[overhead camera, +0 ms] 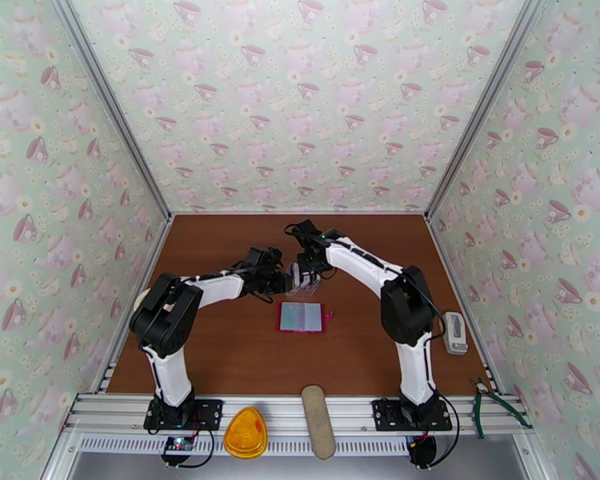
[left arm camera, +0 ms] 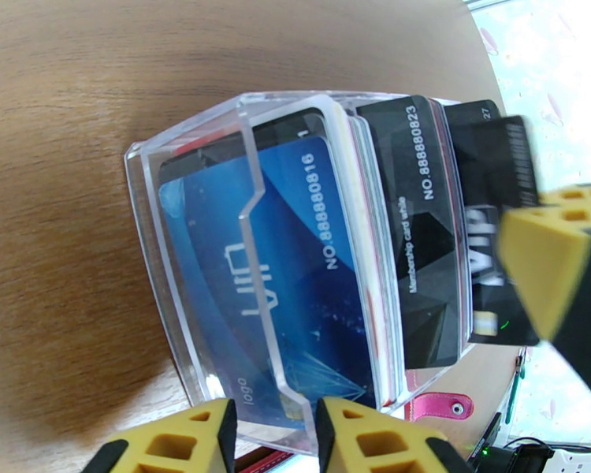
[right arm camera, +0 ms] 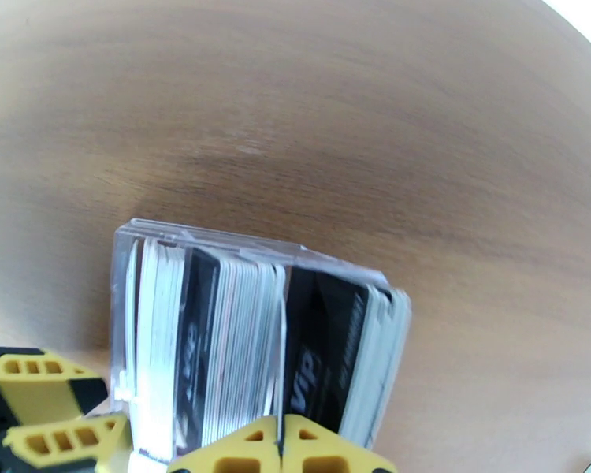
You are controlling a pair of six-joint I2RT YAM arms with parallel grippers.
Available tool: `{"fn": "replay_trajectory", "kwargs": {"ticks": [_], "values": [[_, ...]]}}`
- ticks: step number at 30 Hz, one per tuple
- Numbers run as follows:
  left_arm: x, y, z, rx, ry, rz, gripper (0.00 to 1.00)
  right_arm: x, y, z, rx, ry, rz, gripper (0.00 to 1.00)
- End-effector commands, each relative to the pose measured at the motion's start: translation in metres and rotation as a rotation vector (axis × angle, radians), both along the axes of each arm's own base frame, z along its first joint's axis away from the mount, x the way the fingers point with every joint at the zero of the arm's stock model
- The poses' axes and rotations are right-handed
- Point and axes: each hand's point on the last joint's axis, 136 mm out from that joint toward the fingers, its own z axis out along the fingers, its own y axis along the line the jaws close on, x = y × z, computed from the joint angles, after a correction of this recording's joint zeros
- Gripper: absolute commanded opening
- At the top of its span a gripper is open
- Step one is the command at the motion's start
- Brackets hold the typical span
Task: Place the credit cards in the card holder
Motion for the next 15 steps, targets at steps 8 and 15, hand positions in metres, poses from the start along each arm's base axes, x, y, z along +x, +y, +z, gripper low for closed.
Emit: {"fn": "replay_trajectory", "kwargs": {"ticks": [8, 15], "values": [[-0.004, 0.007, -0.013, 0.039, 0.035, 0.004, 0.34, -0.011, -0.022, 0.066, 0.123, -0.172, -0.236, 0.00], [-0.003, 0.010, -0.003, 0.044, 0.010, 0.015, 0.34, -0.026, -0.021, 0.079, 0.054, -0.237, -0.326, 0.00]]}}
